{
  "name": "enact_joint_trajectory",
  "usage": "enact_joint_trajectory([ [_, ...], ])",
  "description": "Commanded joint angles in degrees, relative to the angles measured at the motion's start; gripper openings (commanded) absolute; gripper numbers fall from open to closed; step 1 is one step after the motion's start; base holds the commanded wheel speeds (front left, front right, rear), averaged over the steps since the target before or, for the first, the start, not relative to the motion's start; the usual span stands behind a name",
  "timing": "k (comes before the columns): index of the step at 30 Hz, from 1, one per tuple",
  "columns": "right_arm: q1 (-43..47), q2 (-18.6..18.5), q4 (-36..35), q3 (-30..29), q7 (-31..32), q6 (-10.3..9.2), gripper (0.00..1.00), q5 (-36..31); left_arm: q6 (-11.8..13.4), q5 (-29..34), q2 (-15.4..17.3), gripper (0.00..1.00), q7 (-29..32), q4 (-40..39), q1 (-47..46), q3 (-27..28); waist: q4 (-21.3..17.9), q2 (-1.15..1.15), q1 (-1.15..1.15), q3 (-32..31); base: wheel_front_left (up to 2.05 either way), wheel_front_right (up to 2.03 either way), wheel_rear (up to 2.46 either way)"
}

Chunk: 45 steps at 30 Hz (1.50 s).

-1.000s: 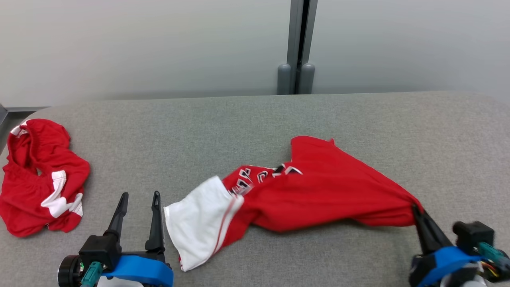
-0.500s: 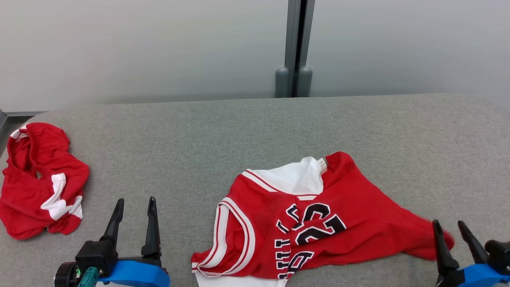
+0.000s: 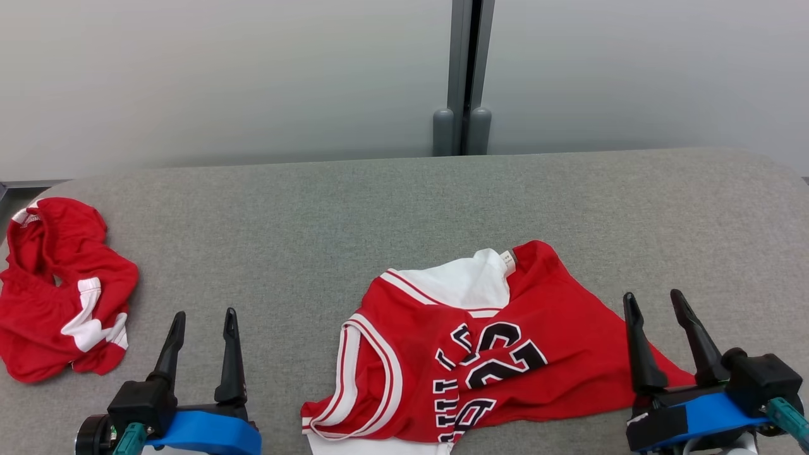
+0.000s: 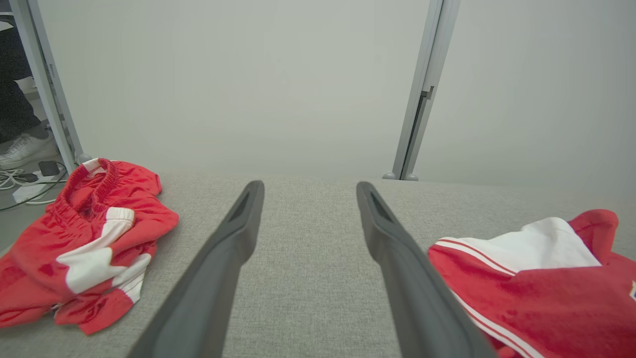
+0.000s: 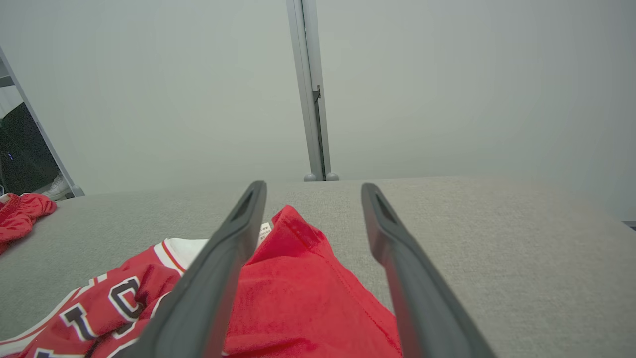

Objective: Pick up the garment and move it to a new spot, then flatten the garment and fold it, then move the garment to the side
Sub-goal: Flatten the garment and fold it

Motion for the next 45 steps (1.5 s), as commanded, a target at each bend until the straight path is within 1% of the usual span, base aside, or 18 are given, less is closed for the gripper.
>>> enact_joint_trajectory([
  [1, -0.5, 0.45, -0.59, 0.33, -0.41, 0.03, 1.0, -0.45, -0.13, 0.42, -0.01, 1.0, -0.17, -0.23, -0.5, 0.21, 0.07, 0.0, 0.0, 0.16, 0.0, 0.0, 0.0],
  [5, 0.25, 1.54, -1.03, 1.78, -0.82, 0.03, 1.0, -0.8, -0.21, 0.66, -0.01, 1.0, -0.16, -0.51, -0.83, 0.3, 0.38, 0.0, 0.0, 0.5, 0.0, 0.0, 0.0],
  [11, 0.76, 1.92, -0.49, 2.37, -1.06, 0.03, 1.0, -0.33, 0.0, 0.96, -0.07, 1.0, -0.16, -0.7, -0.91, 0.6, 0.47, 0.0, 0.0, 0.9, 0.0, 0.0, 0.0],
  [16, -0.27, 1.95, -0.4, 2.13, -1.18, 0.03, 1.0, -0.39, -0.48, 1.85, 0.33, 1.0, -0.17, 0.2, -4.15, -1.2, 0.27, 0.0, 0.0, 1.58, 0.0, 0.0, 0.0],
  [24, -1.79, 1.94, -1.07, 2.46, -1.22, 0.03, 1.0, -1.09, -1.15, 3.12, 0.97, 1.0, 0.52, 3.86, -15.56, -7.92, -0.71, 0.0, 0.0, 3.76, 0.0, 0.0, 0.0],
  [32, -2.92, 1.92, -0.98, 2.44, -1.27, 0.03, 1.0, -1.02, -1.5, 0.49, 1.42, 1.0, 5.42, 11.58, -25.11, -15.21, -2.74, 0.0, 0.0, 6.85, 0.0, 0.0, 0.0],
  [39, -3.81, 1.92, -0.8, 2.13, -1.34, 0.03, 1.0, -0.9, -1.35, -3.85, 3.08, 1.0, 10.73, 19.55, -26.8, -21.72, -4.38, 0.0, 0.0, 8.51, 0.0, 0.0, 0.0],
  [40, -3.81, 1.92, -0.8, 2.13, -1.34, 0.03, 1.0, -0.9, -1.35, -3.85, 3.08, 1.0, 10.73, 19.55, -26.8, -21.72, -4.38, 0.0, 0.0, 8.51, 0.0, 0.0, 0.0],
  [41, -3.7, 1.92, -0.71, 1.82, -1.32, 0.03, 1.0, -0.92, -1.36, -4.95, 3.66, 1.0, 12.26, 21.54, -26.69, -23.57, -4.5, 0.0, 0.0, 8.93, 0.0, 0.0, 0.0],
  [45, -4.0, 1.92, -0.57, 1.53, -1.36, 0.03, 1.0, -1.05, -1.36, -7.28, 4.94, 1.0, 15.24, 25.36, -26.52, -26.95, -4.59, 0.0, 0.0, 9.55, 0.0, 0.0, 0.0],
])
